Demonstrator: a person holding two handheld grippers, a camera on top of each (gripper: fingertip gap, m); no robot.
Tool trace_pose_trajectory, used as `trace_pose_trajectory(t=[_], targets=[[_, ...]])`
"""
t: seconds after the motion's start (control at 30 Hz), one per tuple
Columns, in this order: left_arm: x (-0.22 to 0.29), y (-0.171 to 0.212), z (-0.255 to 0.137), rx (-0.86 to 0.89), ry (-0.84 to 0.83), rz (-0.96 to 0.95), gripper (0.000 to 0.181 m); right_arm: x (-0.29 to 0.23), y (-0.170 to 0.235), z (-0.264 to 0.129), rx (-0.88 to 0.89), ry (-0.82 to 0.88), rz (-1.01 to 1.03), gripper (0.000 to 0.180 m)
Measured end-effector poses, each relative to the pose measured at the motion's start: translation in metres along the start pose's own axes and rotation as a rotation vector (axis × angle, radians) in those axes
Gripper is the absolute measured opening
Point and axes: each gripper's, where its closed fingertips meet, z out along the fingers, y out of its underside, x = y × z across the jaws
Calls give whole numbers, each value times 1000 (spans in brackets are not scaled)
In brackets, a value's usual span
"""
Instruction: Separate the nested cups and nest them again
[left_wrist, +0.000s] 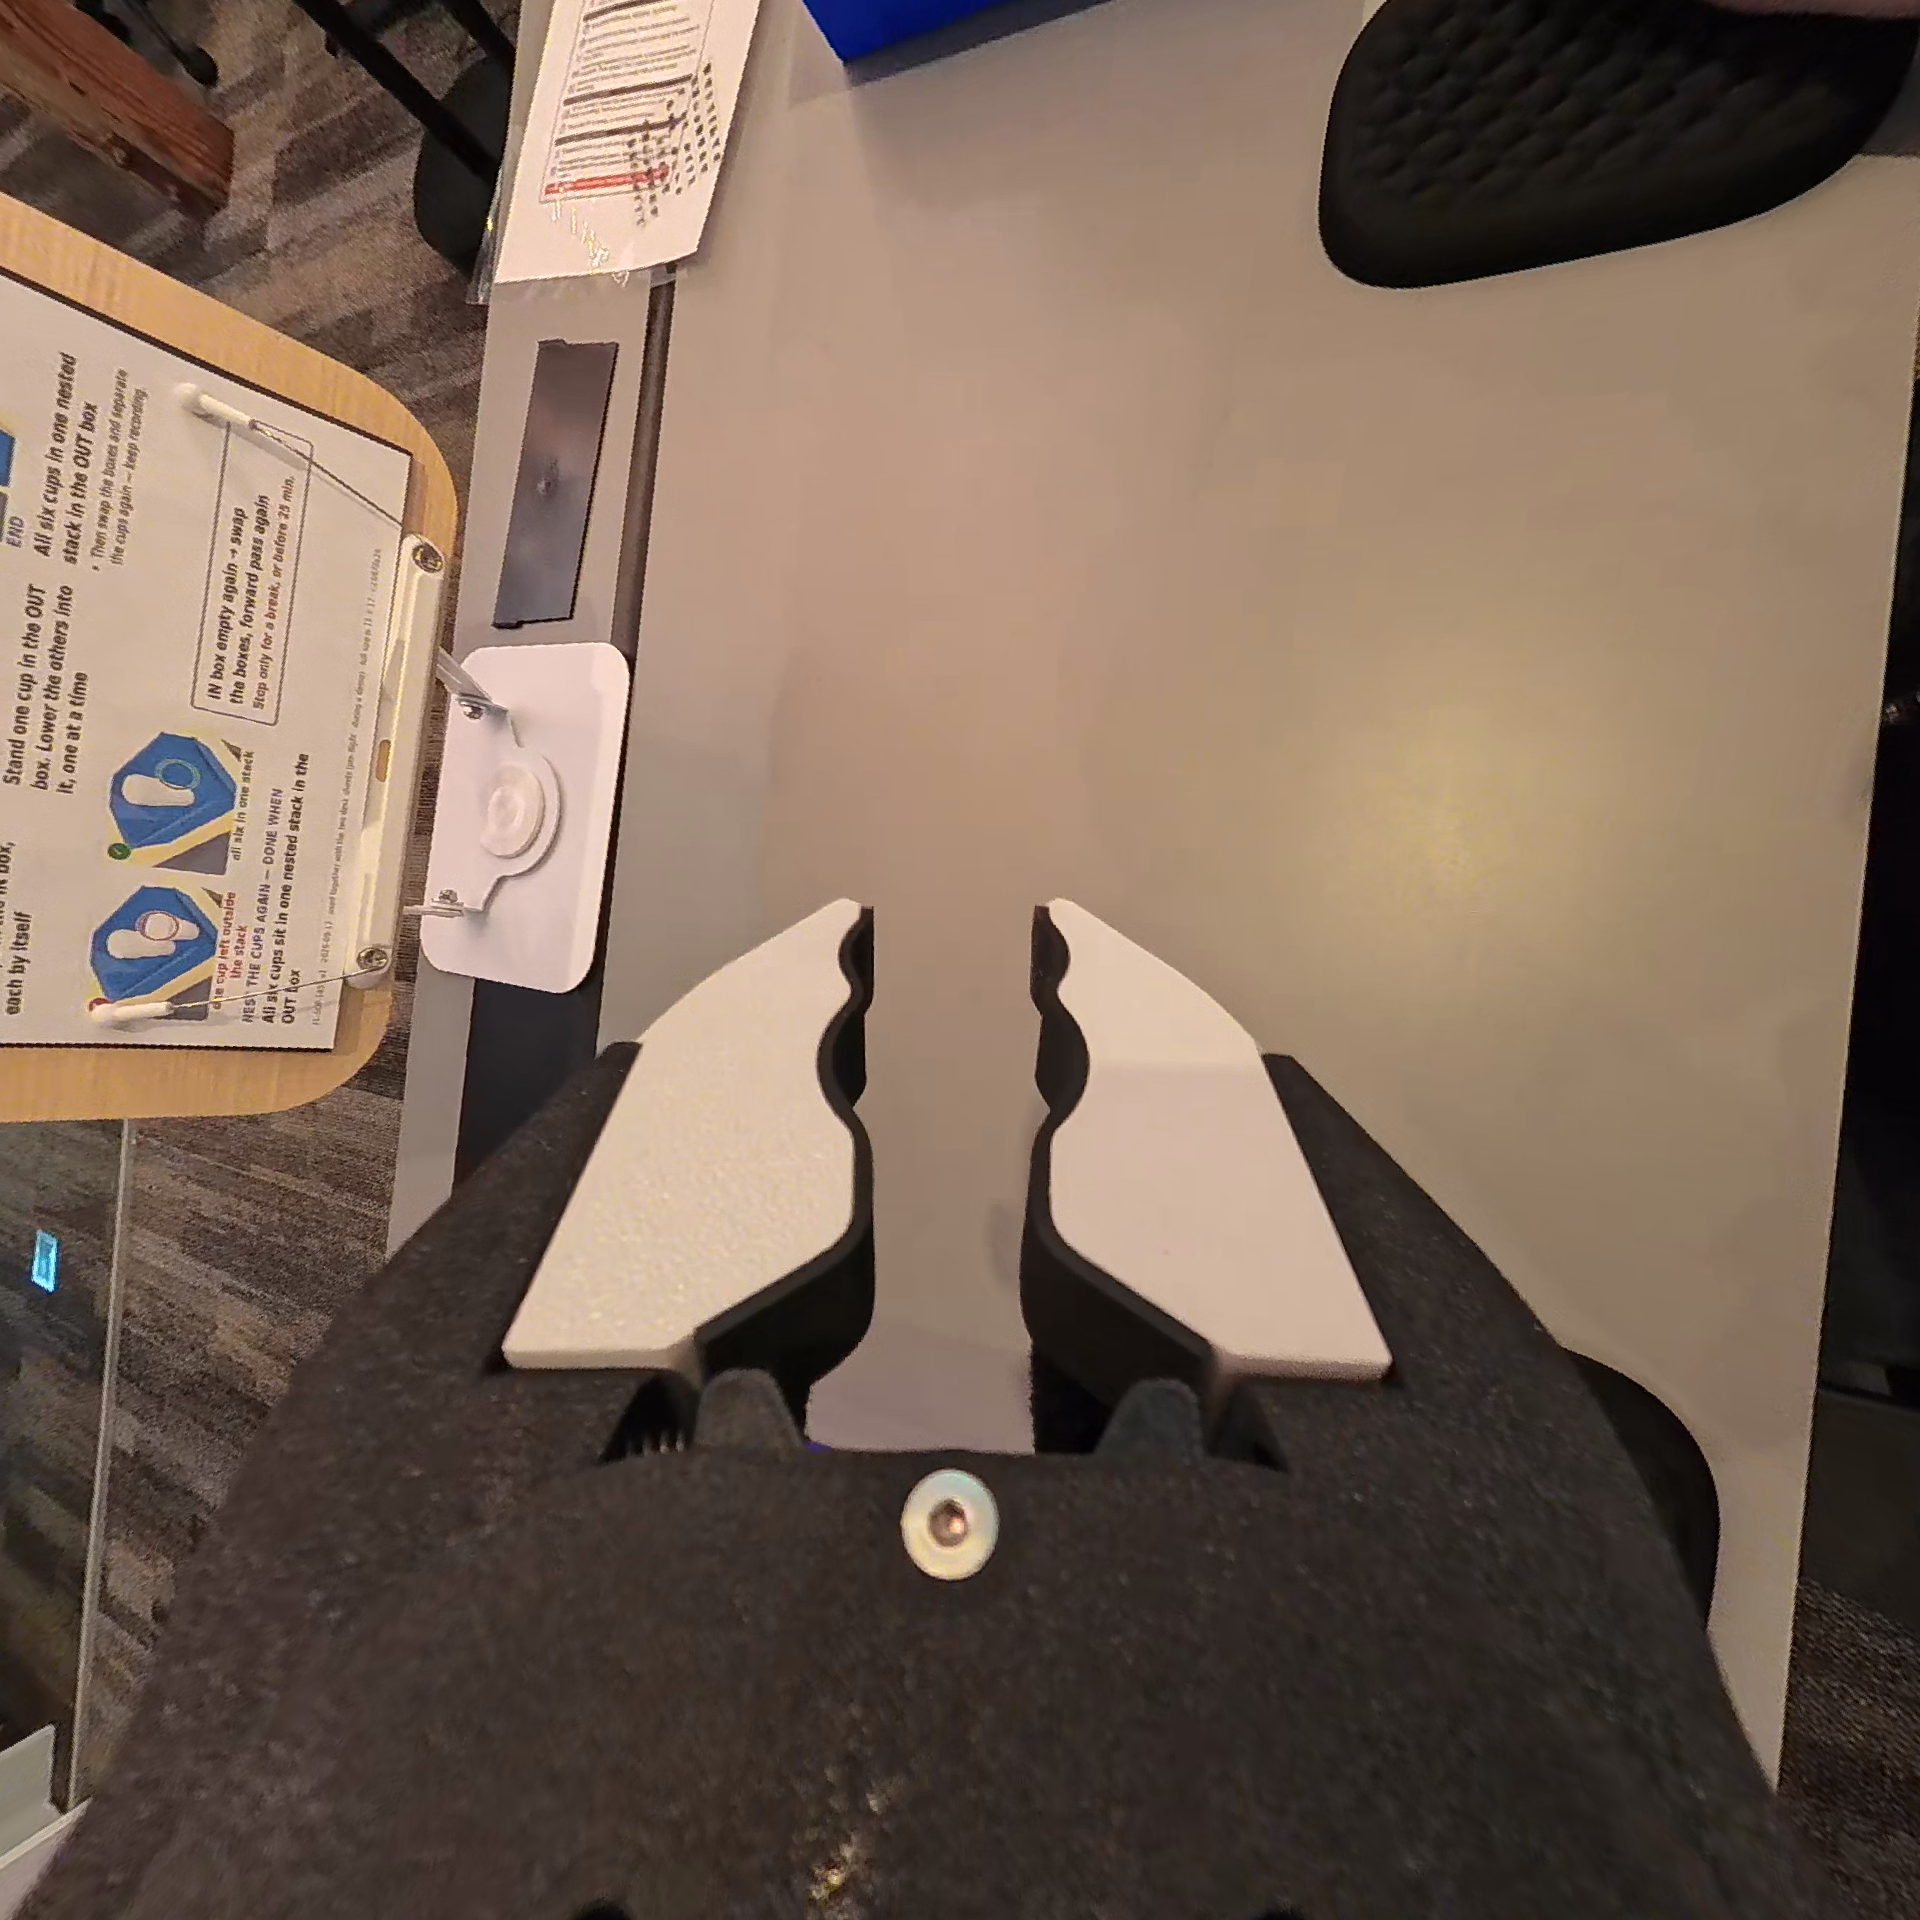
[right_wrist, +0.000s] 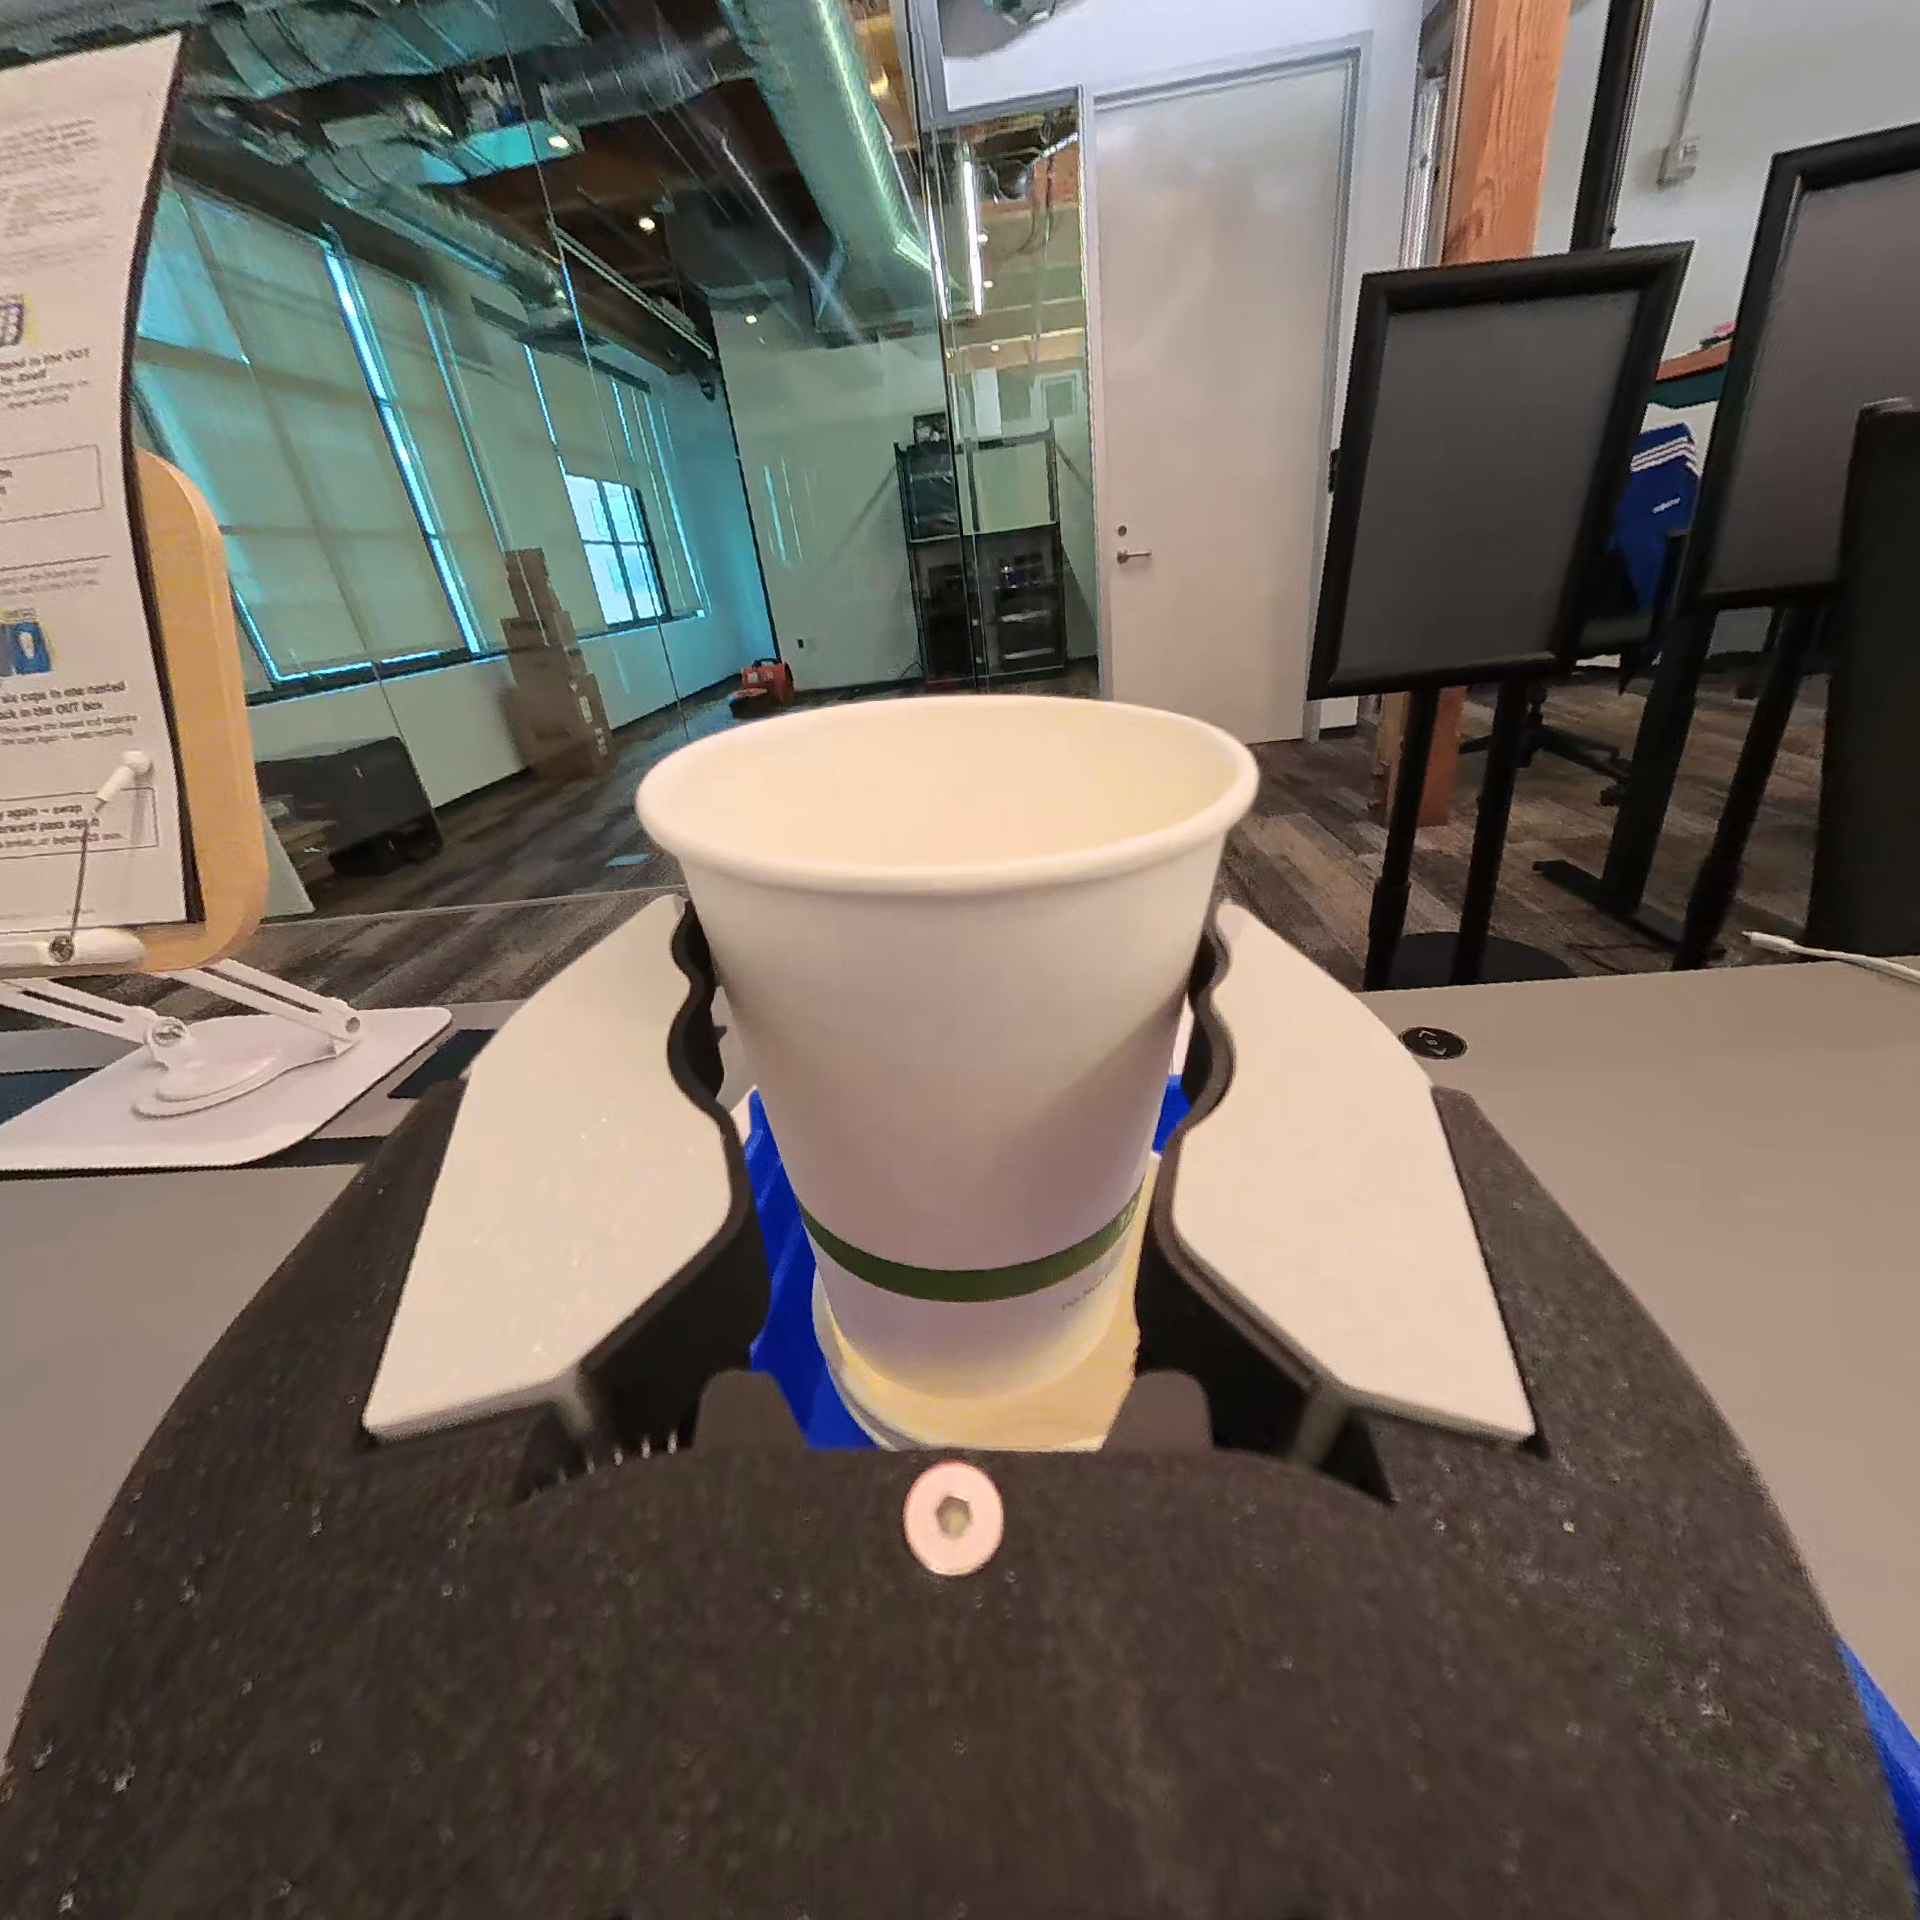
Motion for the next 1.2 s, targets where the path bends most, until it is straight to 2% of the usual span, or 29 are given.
trace_pose_trajectory(t=[0.23,0.47,0.73,0.83,0.93,1.07,1.13,1.2], targets=[[4,4,4,-26,20,5,28,4,5,1,12,19,-54,87],[6,3,3,-35,16,15,28,6,49,3,-176,-14,-55,88],[6,-5,-2,-22,6,27,28,10,75,-19,-475,-15,-77,94],[5,-5,-5,-29,-4,29,28,13,74,-30,-562,14,-101,99],[0,-2,-10,-32,-24,19,28,12,51,-31,-483,25,-146,103],[-24,27,-22,-112,-108,-27,28,7,29,-40,-462,33,-184,105],[-43,65,-31,-219,-171,-74,29,-2,8,-46,-415,20,-215,105],[-58,118,-40,-366,-209,-144,32,-14,-16,-52,-351,-5,-235,105]])
